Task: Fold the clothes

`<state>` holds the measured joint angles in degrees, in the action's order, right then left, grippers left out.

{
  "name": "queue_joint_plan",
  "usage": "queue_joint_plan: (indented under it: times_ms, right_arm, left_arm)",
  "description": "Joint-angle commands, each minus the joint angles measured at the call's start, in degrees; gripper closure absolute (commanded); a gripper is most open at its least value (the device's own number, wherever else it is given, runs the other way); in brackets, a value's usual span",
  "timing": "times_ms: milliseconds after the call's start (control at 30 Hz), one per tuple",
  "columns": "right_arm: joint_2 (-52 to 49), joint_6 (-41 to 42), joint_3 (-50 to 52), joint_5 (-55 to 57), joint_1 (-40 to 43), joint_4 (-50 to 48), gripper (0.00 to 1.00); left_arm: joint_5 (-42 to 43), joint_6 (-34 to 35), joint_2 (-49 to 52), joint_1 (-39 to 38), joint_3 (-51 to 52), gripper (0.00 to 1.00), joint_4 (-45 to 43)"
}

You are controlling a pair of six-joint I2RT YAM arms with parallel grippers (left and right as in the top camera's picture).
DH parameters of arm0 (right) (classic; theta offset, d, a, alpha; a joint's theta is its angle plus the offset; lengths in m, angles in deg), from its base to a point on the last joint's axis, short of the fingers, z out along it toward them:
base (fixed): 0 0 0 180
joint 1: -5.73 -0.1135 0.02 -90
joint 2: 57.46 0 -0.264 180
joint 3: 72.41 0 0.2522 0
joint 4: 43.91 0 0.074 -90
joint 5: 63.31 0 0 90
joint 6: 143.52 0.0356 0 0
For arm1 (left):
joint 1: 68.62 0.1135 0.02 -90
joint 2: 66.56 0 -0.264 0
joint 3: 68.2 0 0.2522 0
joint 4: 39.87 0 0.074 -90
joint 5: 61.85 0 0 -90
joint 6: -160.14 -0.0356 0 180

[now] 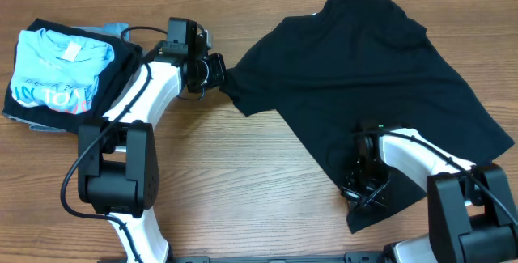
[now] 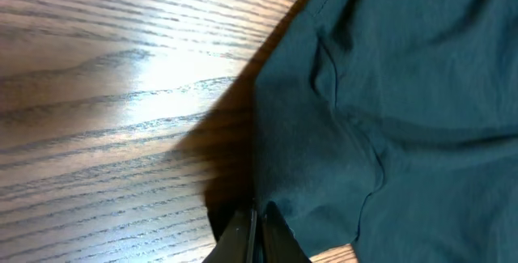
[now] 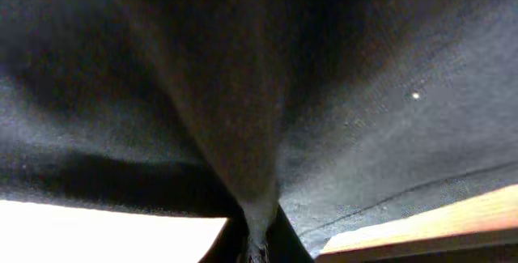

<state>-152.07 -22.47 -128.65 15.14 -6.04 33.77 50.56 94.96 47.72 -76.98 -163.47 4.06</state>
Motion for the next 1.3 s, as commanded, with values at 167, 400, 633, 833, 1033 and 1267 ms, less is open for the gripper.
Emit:
queue_joint_plan:
  times_ms: [167, 400, 633, 833, 1033, 1267]
  right_arm:
    - [-0.2, -1.5, -28.4, 11.1, 0.3, 17.0, 0.96]
    - [-0.1, -10.3, -54.1, 13.5, 2.7, 30.0, 0.96]
    - [2.8, -17.6, -76.7, 11.5, 8.6, 33.1, 0.96]
    - [4.2, -20.7, -88.2, 11.3, 10.8, 33.1, 0.96]
    - [5.9, -22.2, -93.1, 11.3, 10.8, 33.1, 0.96]
    - [9.2, -22.9, -103.0, 11.5, 10.8, 33.1, 0.96]
  left_arm:
    - [-5.4, -5.4, -0.1, 0.2, -19.7, 0.96, 16.8]
    - [-8.0, -5.5, -0.1, 0.4, -41.8, 0.96, 32.5]
    - [-8.0, -3.5, -0.1, 2.8, -75.5, 0.96, 45.5]
    - [-7.6, 0.2, -1.1, 7.4, -93.8, 0.96, 50.2]
    - [-7.7, 1.7, -8.1, 9.5, -96.6, 0.96, 50.7]
    - [-8.5, 2.9, -16.8, 9.5, -96.6, 0.96, 48.5]
